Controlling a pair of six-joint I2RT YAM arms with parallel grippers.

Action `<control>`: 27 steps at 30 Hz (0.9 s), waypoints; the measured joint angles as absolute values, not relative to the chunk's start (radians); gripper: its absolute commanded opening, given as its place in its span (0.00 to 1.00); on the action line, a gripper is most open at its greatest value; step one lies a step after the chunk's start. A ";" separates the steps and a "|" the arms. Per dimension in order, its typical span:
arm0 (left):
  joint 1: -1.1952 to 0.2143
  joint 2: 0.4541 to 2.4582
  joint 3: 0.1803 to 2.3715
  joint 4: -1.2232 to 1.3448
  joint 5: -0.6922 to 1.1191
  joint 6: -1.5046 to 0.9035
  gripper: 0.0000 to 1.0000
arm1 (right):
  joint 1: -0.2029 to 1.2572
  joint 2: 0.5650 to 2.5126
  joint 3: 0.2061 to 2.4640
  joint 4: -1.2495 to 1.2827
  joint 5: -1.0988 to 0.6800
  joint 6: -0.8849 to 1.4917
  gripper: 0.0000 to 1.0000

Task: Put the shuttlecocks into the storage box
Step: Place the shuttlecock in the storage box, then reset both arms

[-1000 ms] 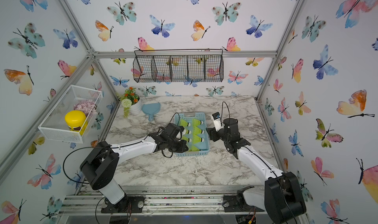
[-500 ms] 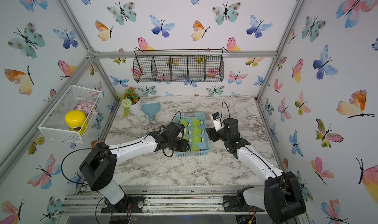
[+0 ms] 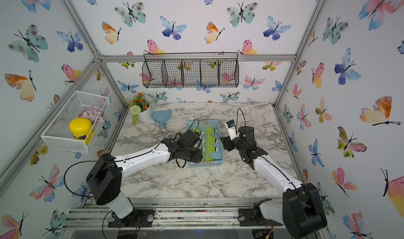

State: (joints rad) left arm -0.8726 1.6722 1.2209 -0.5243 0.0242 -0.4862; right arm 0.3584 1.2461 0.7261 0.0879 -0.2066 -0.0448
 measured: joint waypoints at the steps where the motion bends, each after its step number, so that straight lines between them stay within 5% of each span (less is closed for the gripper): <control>1: -0.873 1.669 1.220 -0.532 0.016 -0.484 0.50 | 0.359 1.246 0.726 0.088 -0.204 -0.045 0.67; 14: -0.864 1.472 1.125 -0.452 -0.430 -0.443 0.59 | 0.359 1.234 0.653 0.158 0.086 0.047 0.69; 27: -0.687 1.278 0.803 -0.068 -0.858 -0.248 0.66 | 0.343 1.327 0.599 0.378 0.502 0.086 0.76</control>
